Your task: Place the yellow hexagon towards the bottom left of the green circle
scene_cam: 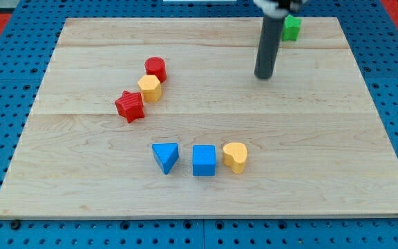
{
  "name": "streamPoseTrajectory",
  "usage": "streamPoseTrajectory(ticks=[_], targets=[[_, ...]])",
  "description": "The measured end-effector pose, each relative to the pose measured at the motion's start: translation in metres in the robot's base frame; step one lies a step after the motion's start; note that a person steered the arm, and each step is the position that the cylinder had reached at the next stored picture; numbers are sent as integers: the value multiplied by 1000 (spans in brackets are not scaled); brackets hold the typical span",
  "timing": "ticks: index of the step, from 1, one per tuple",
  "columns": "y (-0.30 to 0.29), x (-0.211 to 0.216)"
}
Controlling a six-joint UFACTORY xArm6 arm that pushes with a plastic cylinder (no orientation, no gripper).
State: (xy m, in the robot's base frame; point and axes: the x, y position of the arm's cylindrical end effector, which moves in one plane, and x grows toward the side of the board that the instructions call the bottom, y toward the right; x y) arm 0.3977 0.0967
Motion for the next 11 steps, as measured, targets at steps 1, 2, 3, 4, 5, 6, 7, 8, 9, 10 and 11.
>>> streamPoseTrajectory(ticks=[1,2,3,4,5,6,7,8,9,10,11], targets=[[-94,68],[-130,92],[-191,91],[-200,65],[-202,-2],[-187,-34],[-172,-70],[-107,-86],[-50,-89],[-20,-105],[-55,-83]])
